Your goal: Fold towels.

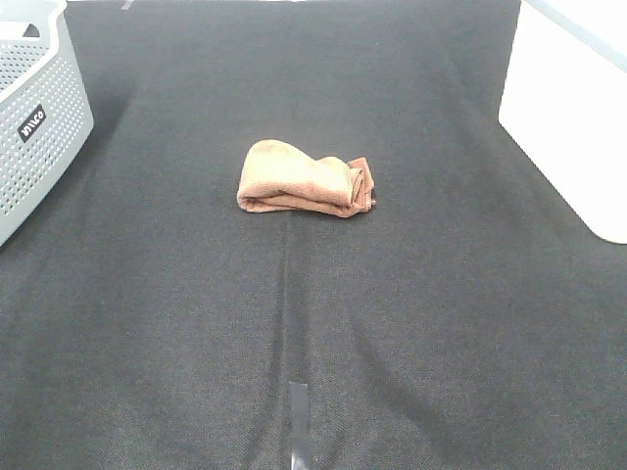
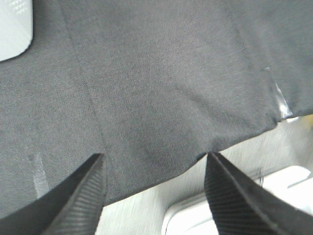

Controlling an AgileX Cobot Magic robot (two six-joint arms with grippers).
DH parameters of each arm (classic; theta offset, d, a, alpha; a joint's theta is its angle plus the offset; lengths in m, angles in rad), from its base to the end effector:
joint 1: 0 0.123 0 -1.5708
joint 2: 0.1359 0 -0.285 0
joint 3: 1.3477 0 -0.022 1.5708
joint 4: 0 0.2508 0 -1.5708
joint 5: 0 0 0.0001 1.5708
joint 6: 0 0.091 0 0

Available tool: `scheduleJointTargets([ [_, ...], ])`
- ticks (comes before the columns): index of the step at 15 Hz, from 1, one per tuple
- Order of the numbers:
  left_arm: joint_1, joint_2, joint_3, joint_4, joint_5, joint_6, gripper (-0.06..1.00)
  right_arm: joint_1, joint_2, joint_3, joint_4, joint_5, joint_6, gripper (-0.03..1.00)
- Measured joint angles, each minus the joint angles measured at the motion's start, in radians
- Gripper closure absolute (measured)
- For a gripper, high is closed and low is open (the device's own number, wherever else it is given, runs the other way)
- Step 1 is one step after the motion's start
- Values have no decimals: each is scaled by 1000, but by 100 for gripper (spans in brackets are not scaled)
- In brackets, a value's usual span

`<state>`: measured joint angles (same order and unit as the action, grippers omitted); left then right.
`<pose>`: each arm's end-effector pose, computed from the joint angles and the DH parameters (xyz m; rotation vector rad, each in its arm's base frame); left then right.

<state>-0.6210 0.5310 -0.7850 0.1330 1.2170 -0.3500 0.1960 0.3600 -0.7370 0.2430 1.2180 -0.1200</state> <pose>0.0578 -0.0274 0.3347 0.3323 2.4293 -0.2608 0.0243 0.0258 0.3305 -0.3813 2.2844 0.3455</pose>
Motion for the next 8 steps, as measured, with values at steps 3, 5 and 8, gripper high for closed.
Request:
scheduleJointTargets([
  [3, 0, -312, 102, 0, 1, 54, 37, 0, -230, 102, -97, -2, 15, 17],
  [5, 0, -453, 146, 0, -14, 146, 37, 0, -316, 174, -162, -56, 54, 17],
  [8, 0, -528, 234, -7, -84, 247, 37, 0, -343, 225, -202, -150, 86, 17],
])
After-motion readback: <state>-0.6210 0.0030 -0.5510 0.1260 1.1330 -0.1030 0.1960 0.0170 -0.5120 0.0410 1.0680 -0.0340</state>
